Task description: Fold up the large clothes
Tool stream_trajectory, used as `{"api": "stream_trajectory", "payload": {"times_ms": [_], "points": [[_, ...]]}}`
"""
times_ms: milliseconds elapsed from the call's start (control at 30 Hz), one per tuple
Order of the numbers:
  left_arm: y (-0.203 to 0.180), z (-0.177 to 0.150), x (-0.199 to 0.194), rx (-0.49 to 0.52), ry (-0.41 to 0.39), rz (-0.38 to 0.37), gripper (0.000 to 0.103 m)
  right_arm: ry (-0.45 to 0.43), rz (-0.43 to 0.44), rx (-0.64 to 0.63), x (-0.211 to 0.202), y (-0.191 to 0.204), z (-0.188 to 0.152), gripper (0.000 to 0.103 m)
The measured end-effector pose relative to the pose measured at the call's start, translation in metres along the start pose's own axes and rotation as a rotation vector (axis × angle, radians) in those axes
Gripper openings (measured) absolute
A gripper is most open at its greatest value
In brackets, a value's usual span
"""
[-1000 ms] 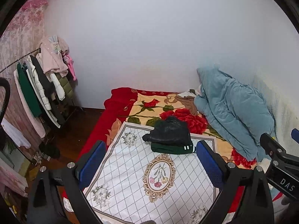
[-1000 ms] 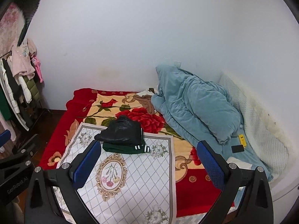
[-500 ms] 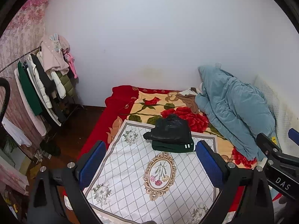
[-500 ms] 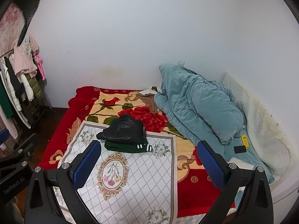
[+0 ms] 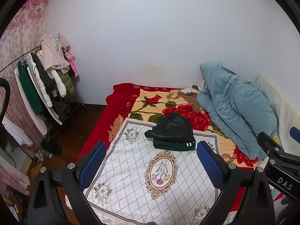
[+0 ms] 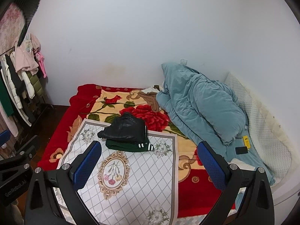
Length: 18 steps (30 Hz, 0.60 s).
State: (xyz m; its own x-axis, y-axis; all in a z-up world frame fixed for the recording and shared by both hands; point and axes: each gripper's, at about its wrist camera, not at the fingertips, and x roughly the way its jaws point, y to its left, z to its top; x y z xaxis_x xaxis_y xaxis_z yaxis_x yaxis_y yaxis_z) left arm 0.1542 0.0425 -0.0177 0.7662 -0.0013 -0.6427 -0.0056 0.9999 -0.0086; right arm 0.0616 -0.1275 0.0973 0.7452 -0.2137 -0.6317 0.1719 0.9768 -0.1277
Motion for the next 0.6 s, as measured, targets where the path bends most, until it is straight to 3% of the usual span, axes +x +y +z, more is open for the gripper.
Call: {"api": "stream_trajectory", "payload": {"times_ms": [600], "points": [[0.0010,-0.0027,0.0004,0.002,0.006,-0.002,0.098,0.006,0.008,-0.004,0.0063,0.0044,-0.0020,0.103]]}}
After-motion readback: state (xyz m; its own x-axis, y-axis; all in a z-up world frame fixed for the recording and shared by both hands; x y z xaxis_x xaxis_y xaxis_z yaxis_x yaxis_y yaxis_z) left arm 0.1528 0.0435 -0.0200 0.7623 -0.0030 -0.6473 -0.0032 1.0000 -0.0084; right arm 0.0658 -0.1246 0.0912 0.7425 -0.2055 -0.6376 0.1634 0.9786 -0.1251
